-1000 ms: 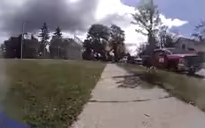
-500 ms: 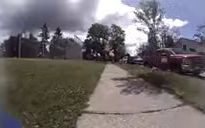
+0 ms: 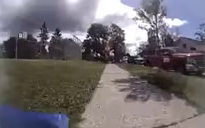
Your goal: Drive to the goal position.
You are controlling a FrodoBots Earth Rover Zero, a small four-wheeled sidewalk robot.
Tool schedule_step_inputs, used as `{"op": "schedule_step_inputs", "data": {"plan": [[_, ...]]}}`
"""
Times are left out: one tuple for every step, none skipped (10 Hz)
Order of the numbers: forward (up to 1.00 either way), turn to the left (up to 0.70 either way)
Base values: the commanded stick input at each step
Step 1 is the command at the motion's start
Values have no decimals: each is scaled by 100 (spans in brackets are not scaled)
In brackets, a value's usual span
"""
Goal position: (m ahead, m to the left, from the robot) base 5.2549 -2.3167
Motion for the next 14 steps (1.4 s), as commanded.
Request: {"op": "schedule_step_inputs", "data": {"plan": [[70, 0], [70, 0], [70, 0], [70, 0], [70, 0], [70, 0], [70, 0], [70, 0], [70, 0], [70, 0], [70, 0], [70, -2], [70, -7], [70, -13]]}}
